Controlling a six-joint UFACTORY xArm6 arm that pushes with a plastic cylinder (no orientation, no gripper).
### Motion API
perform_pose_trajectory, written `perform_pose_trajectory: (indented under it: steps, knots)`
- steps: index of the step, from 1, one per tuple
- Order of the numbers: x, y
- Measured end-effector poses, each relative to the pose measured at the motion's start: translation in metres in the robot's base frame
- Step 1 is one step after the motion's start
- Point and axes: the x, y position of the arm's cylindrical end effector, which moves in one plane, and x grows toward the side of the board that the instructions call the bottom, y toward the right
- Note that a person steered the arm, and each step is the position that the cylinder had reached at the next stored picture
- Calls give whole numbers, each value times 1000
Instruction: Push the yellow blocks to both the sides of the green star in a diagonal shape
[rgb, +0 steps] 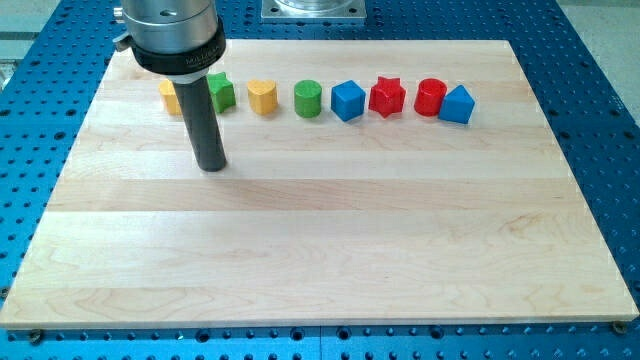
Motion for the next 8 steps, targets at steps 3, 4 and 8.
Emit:
perform_pose_trajectory:
  steps: [3, 4, 8]
  knots:
    - [-44, -18]
    - [-56, -9]
    - [-48, -31]
